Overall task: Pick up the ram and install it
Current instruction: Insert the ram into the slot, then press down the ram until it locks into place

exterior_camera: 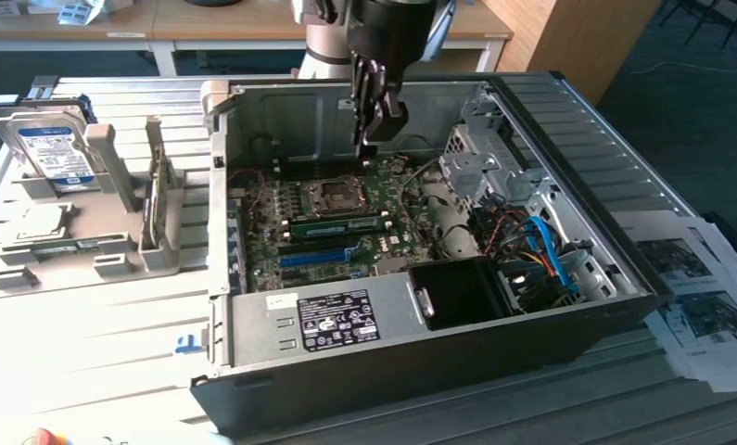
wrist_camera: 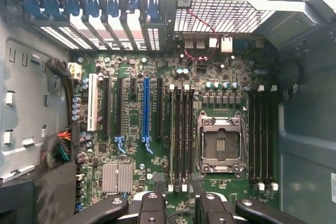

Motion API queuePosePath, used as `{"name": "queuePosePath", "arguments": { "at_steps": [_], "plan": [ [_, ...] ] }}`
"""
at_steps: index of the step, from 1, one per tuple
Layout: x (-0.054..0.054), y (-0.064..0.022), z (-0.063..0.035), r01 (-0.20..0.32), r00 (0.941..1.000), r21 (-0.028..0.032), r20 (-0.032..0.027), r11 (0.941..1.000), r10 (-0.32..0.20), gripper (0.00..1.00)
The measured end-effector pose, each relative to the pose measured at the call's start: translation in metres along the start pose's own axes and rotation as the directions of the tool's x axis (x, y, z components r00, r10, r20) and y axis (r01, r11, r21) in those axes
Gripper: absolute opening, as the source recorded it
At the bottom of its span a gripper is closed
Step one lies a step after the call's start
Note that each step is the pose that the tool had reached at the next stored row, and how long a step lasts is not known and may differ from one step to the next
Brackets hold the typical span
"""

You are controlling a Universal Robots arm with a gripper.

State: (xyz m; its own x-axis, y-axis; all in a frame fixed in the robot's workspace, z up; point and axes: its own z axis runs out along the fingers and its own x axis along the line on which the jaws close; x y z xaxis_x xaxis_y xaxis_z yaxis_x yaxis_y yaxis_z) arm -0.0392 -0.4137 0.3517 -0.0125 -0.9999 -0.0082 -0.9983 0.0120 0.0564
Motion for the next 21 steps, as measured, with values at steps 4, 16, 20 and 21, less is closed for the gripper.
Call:
{"name": "queuePosePath", "arguments": {
  "at_steps": [4, 16, 20, 21],
  "plan": [
    [0.0, -0.0001, 0.0022, 0.0, 1.0, -0.0001, -0.001, 1.0, 0.0, 0.31],
    [0.0001, -0.0004, 0.0067, 0.0, 1.0, 0.0, -0.0044, 1.0, 0.0, 0.31],
    [0.0001, -0.0004, 0.0067, 0.0, 1.0, 0.0, -0.0045, 1.0, 0.0, 0.31],
    [0.0001, -0.0004, 0.0067, 0.0, 1.0, 0.0001, -0.0045, 1.0, 0.0, 0.31]
  ]
}}
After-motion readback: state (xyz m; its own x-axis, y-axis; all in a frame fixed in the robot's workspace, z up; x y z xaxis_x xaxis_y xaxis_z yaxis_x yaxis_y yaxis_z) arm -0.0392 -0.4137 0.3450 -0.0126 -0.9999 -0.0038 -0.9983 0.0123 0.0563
